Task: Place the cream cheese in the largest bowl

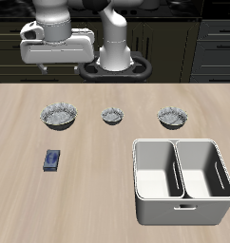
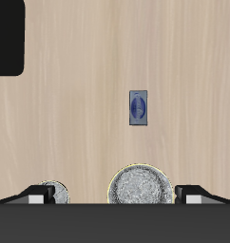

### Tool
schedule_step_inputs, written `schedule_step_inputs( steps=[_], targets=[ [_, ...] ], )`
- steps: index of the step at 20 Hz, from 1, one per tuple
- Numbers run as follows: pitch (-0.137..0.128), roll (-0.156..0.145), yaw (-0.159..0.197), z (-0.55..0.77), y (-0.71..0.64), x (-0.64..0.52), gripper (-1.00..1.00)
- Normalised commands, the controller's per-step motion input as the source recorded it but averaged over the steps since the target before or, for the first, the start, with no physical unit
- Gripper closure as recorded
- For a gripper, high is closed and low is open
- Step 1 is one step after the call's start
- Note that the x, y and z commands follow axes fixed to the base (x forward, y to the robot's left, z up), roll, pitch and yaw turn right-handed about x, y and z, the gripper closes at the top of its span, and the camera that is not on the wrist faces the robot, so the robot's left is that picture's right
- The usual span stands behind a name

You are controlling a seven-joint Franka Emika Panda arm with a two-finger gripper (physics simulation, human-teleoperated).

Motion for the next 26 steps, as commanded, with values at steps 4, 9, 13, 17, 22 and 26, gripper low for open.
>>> schedule_step_inputs(
  steps=[4, 9, 13, 17, 22, 26],
  targets=[
    [0.001, 0.018, 0.016, 0.01, -0.16, 0.19, -1.00],
    [0.011, 0.036, -0.004, 0.02, -0.12, 0.21, -1.00],
    [-0.018, -0.019, -0.033, 0.07, -0.20, 0.16, -1.00],
    [-0.006, -0.039, -0.027, 0.04, -0.28, 0.19, -1.00],
    [-0.011, -0.018, -0.005, 0.04, -0.14, 0.07, -1.00],
    [-0.014, 0.003, -0.002, 0.04, -0.14, 0.06, -1.00]
  ],
)
